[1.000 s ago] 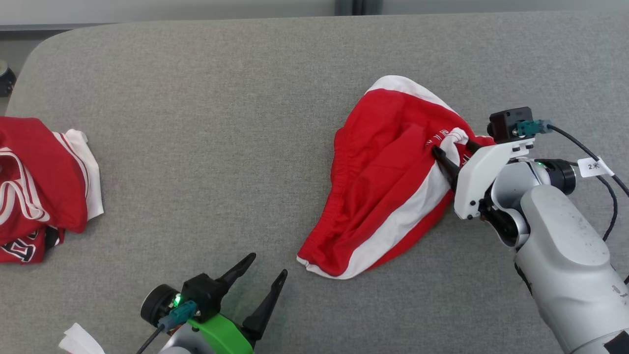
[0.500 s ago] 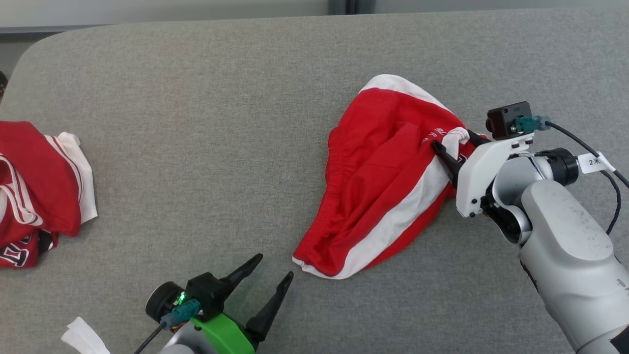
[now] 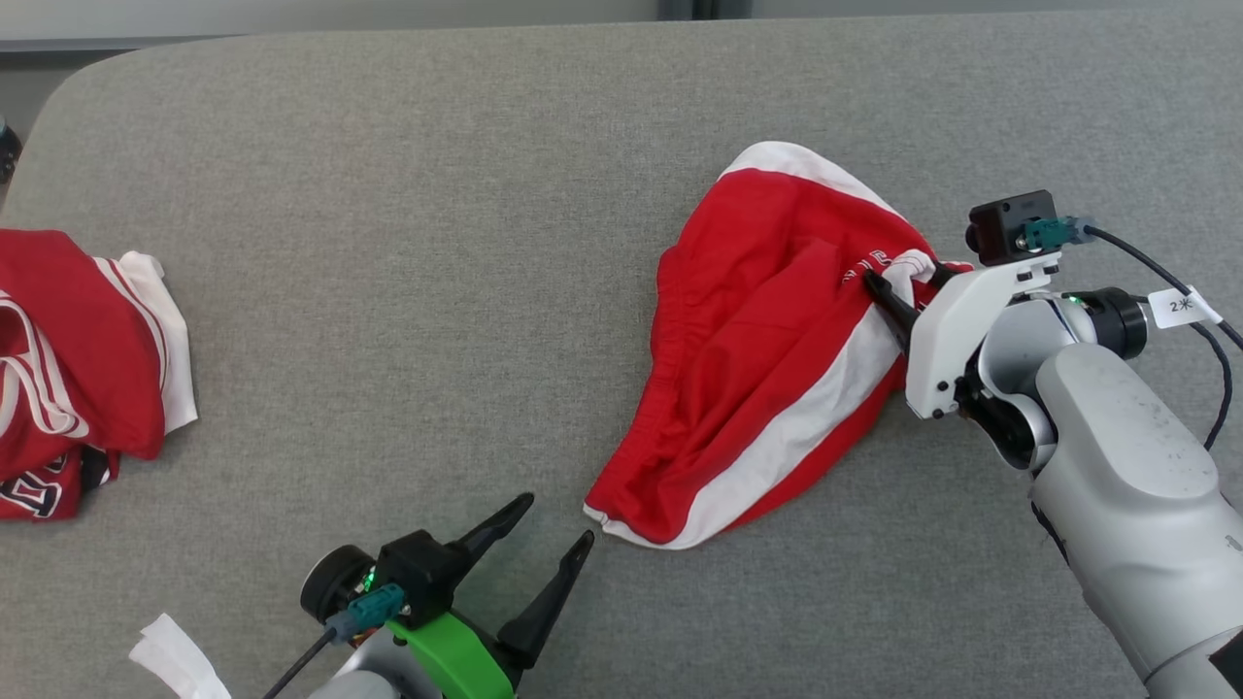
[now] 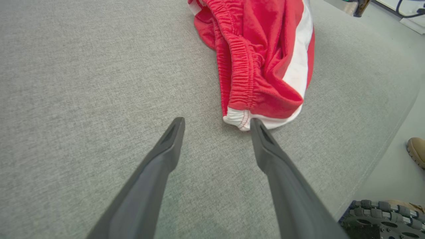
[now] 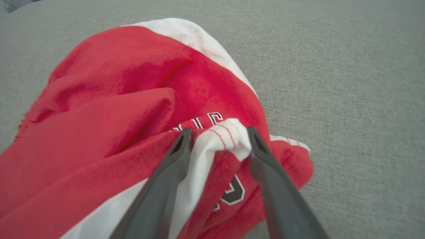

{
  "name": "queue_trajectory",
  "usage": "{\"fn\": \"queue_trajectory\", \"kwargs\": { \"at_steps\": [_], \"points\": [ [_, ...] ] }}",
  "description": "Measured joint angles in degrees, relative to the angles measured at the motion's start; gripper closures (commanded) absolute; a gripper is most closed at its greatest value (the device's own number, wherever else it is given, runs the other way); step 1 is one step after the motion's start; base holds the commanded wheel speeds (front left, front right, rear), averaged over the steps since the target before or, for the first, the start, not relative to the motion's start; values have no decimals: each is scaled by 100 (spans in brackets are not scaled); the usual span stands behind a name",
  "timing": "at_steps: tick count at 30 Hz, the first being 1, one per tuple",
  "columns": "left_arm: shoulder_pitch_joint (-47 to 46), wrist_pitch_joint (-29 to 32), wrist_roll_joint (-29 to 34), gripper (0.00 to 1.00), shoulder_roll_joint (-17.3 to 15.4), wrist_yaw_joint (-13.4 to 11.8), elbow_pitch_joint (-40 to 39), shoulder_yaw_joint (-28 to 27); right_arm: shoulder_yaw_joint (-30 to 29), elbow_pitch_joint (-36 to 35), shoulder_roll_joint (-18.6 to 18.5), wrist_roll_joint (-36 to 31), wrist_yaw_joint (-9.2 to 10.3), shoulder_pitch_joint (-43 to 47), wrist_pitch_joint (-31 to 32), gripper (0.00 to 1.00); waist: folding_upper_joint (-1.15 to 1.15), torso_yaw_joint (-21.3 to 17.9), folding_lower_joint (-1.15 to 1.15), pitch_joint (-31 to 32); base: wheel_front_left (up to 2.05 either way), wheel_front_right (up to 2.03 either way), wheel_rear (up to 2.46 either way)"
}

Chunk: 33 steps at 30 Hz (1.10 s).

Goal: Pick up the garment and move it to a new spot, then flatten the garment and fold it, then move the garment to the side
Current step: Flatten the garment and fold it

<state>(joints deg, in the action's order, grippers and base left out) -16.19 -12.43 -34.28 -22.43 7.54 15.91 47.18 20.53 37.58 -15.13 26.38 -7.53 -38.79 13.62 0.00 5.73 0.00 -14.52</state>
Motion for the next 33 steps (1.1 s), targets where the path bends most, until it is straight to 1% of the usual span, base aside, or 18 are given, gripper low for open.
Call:
{"fn": "queue_trajectory", "kwargs": {
  "at_steps": [6,12,14,19,21,22,23,24,25,26,30,33],
  "points": [
    [-141,-9,-101,0,-94,-1,-97,213,52,42,-13,55,1,-27,-10,18,0,-20,0,-36,0,0,0],
    [-343,-23,-177,0,-190,0,-174,492,105,62,-18,123,1,-43,-42,21,0,-66,0,-74,0,0,0],
    [-394,-24,-201,0,-191,0,-116,563,122,60,-16,135,1,-62,-44,18,0,-83,0,-91,0,0,0],
    [-649,-32,-278,0,-186,0,33,813,168,57,-18,170,1,-102,-60,17,0,-122,0,-155,0,0,0],
    [-786,-25,-237,0,-186,-1,142,950,191,55,-16,179,1,-130,-60,22,0,-140,0,-179,0,0,0],
    [-827,-32,-255,0,-166,0,190,972,204,53,-14,182,0,-141,-60,31,0,-149,0,-189,0,0,0],
    [-862,-32,-267,36,-152,0,247,1021,213,51,-10,196,1,-144,-60,53,0,-157,0,-195,0,0,0],
    [-906,-31,-265,65,-149,-1,303,1100,224,47,-1,234,1,-144,-62,87,0,-170,0,-200,0,0,0],
    [-929,-44,-276,91,-133,0,349,1118,230,38,12,281,0,-144,-62,100,0,-184,0,-203,0,0,0],
    [-955,-58,-299,100,-116,0,397,1155,231,29,24,338,1,-144,-64,100,0,-197,0,-205,0,0,0],
    [-1036,-122,-431,100,-76,-1,488,1306,115,-108,42,645,1,-132,-232,100,0,-254,0,-167,0,0,0],
    [-1032,-175,-600,100,-86,0,446,1290,32,-336,-16,898,1,24,-332,100,0,-286,0,-80,0,0,0]
  ]
}}
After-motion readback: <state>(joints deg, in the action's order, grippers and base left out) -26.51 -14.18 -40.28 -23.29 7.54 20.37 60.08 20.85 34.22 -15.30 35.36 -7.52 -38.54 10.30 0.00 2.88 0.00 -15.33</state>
